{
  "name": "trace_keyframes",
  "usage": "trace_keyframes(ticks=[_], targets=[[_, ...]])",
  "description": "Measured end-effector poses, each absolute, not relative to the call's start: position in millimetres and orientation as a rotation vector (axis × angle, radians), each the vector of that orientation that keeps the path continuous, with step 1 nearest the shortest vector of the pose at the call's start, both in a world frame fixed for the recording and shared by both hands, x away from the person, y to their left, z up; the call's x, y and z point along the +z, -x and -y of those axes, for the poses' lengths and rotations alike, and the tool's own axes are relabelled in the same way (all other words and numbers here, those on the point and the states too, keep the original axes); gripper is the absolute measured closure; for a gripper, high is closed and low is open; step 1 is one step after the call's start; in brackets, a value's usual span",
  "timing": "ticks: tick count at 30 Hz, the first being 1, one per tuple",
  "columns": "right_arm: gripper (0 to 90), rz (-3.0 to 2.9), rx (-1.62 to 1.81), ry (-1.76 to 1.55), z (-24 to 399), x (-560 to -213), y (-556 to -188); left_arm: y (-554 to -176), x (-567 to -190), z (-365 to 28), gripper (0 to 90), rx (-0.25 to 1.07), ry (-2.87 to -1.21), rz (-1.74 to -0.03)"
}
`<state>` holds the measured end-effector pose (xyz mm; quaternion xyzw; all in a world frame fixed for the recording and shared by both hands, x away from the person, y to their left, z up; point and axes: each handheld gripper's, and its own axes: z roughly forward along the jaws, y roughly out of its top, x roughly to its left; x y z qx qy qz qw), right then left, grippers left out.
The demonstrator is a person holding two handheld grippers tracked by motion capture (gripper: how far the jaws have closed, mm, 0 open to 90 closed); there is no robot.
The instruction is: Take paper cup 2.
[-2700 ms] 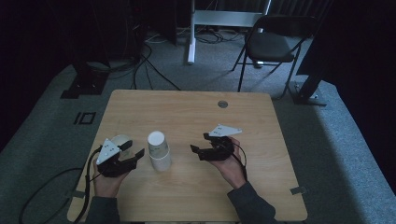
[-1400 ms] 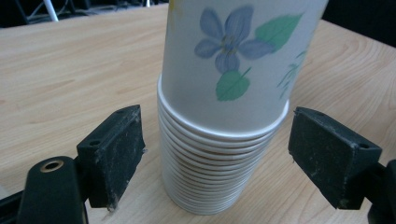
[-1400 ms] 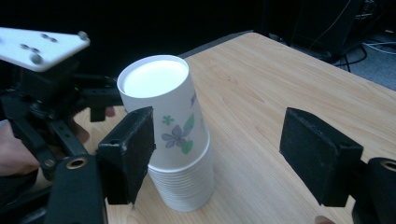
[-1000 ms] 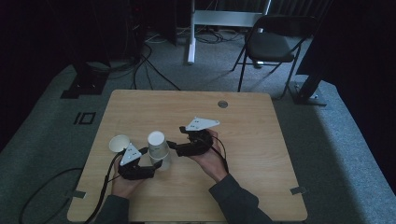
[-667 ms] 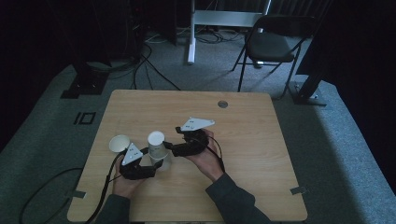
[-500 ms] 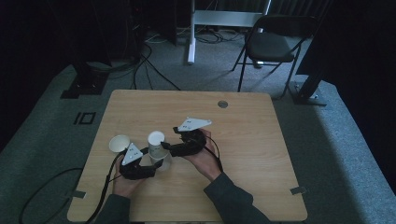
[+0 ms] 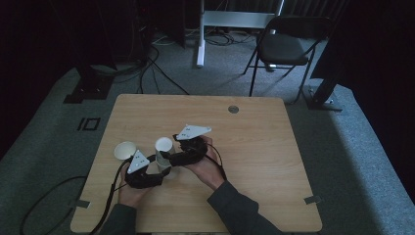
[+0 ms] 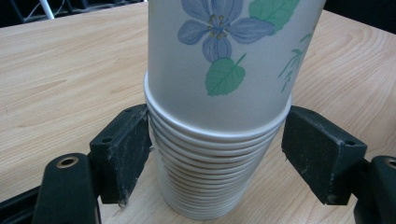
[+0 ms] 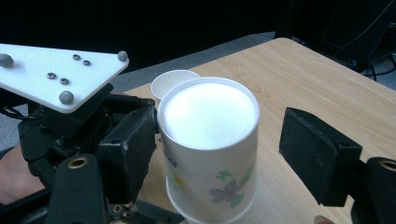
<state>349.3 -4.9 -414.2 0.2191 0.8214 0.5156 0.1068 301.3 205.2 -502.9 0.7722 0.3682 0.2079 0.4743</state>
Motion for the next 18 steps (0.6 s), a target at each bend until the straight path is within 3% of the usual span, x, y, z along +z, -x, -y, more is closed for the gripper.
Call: trace_keyframes(ticks=[18], targets=[[30.5, -2.438, 1.461, -0.619, -12.5, -424.9, -352.3, -301.4, -502.8, -205.1, 24.8, 0.509, -1.889, -0.901]])
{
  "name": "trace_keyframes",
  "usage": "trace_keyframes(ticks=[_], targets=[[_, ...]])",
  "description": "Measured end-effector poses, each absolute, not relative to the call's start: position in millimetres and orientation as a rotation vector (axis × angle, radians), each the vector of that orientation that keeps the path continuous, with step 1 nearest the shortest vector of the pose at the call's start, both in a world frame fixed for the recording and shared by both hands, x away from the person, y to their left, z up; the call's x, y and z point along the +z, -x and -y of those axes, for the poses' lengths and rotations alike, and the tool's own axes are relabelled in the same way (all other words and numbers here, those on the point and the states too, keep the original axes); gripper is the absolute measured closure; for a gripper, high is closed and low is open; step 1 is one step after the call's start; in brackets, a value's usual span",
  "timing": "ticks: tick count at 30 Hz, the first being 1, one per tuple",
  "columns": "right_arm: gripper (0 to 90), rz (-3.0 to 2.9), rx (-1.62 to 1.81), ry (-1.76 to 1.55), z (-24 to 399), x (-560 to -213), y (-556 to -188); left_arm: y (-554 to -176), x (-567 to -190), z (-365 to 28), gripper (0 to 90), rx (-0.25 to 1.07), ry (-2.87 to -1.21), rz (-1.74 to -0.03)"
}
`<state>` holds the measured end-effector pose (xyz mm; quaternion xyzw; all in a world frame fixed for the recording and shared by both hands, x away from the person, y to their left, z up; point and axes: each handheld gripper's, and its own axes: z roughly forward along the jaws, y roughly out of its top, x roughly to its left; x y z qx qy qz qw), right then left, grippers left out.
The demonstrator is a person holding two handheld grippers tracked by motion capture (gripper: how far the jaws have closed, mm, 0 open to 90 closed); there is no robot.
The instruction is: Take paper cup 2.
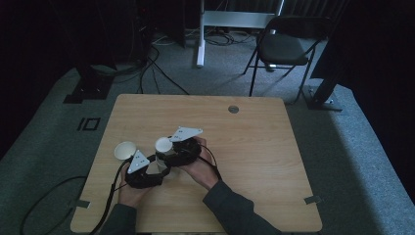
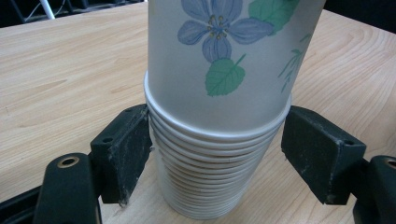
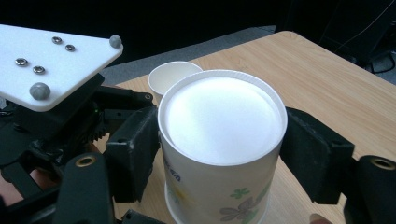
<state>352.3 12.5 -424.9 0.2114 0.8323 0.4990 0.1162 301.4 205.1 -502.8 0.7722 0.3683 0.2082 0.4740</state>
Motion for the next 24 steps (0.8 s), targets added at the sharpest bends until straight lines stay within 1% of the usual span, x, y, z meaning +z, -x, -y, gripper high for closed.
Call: trace_keyframes(ticks=[6, 24], targets=[[32.4, -2.434, 1.457, -0.618, -12.0, -424.5, -352.3, -301.5, -502.9, -205.0, 24.9, 0.508, -1.888, -0.902], [32.9, -2.418, 1.473, -0.612, -10.6, -417.4, -350.3, -301.4, -503.1, -204.9, 25.0, 0.508, -1.889, -0.901]])
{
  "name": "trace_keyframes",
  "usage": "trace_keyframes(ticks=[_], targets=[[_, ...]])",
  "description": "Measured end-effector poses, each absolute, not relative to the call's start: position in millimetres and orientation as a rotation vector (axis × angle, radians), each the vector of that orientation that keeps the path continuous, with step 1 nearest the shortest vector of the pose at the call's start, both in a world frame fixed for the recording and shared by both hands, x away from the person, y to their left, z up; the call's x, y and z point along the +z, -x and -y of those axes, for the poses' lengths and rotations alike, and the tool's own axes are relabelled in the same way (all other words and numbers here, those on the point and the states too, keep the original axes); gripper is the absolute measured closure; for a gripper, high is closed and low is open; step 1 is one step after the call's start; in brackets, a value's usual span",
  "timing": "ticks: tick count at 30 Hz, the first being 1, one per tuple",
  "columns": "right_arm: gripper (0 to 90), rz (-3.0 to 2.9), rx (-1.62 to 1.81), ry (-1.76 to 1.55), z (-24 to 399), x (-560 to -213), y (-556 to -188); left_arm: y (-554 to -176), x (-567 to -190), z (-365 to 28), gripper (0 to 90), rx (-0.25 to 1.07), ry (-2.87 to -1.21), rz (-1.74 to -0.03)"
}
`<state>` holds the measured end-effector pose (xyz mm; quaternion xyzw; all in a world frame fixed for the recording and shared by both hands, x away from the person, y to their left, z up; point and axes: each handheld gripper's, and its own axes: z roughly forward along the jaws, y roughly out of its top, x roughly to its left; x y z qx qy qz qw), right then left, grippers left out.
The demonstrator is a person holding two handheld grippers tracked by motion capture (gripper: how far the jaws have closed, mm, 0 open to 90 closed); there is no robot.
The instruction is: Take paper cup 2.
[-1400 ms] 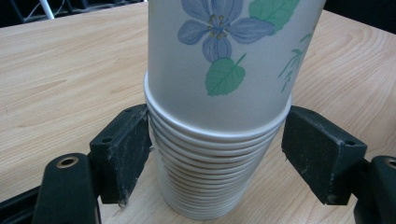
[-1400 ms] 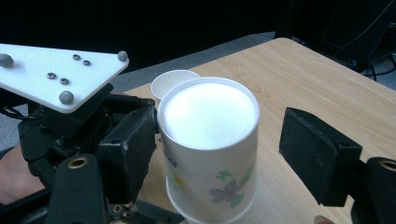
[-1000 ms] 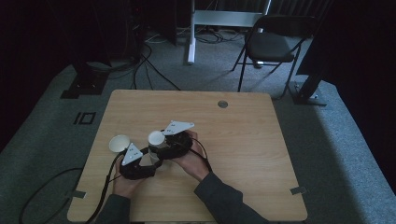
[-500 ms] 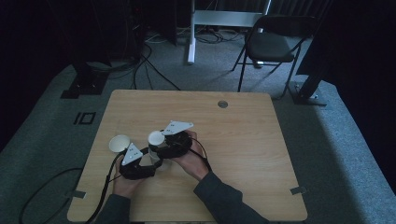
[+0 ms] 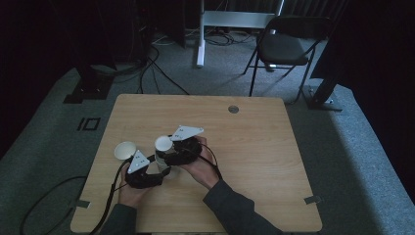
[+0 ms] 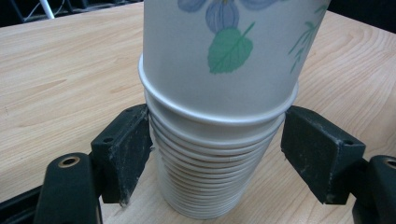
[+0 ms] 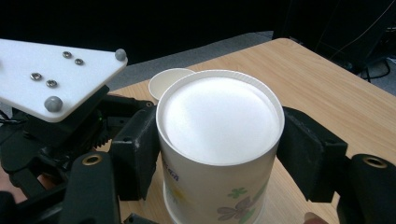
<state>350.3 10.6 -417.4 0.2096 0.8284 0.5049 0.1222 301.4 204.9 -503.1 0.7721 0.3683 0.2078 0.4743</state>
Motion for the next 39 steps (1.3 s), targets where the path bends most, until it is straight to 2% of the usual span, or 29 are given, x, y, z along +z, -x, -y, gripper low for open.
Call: trace_keyframes(ticks=[24, 39], targets=[[33.1, -2.376, 1.514, -0.585, -7.3, -393.9, -347.0, -299.8, -502.4, -205.2, 25.6, 0.503, -1.886, -0.899], [33.2, -2.331, 1.600, -0.568, -0.5, -366.8, -344.7, -294.5, -500.2, -206.7, 25.6, 0.517, -1.892, -0.885]])
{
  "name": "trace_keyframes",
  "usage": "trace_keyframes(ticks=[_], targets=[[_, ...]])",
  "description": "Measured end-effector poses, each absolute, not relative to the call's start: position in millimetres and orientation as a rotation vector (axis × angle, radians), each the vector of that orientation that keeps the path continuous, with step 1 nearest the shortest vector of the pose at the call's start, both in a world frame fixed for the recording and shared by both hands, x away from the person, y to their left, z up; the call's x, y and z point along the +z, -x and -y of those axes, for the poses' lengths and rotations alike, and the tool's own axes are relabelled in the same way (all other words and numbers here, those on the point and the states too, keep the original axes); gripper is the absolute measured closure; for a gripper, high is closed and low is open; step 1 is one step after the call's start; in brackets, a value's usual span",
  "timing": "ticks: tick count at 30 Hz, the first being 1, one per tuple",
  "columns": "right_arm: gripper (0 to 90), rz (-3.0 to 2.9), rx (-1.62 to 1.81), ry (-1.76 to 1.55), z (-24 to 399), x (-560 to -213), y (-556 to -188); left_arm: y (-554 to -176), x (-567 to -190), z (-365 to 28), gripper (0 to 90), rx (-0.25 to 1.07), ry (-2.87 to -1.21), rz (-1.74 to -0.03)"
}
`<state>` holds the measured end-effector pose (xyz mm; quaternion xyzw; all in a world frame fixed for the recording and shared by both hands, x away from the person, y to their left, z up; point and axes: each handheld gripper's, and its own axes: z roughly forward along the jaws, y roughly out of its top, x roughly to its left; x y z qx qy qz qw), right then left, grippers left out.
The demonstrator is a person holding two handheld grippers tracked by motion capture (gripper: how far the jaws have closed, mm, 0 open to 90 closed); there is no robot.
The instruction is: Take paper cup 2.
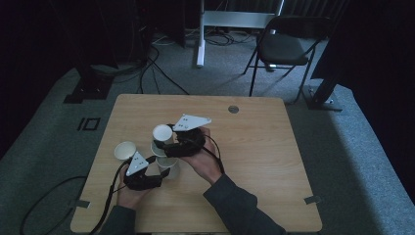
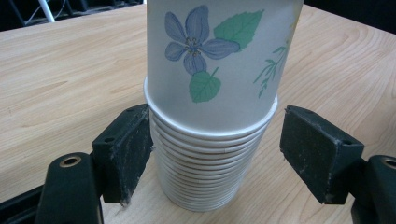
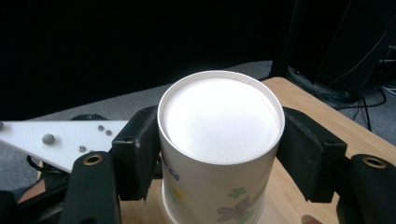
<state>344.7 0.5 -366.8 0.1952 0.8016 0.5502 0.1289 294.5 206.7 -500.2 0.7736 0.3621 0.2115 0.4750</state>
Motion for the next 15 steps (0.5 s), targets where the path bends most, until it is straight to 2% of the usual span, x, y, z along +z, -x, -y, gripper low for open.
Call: trace_keyframes(ticks=[15], targets=[[33.3, -2.295, 1.672, -0.575, 2.5, -346.9, -347.5, -283.7, -492.7, -217.1, 26.5, 0.543, -1.865, -0.891]])
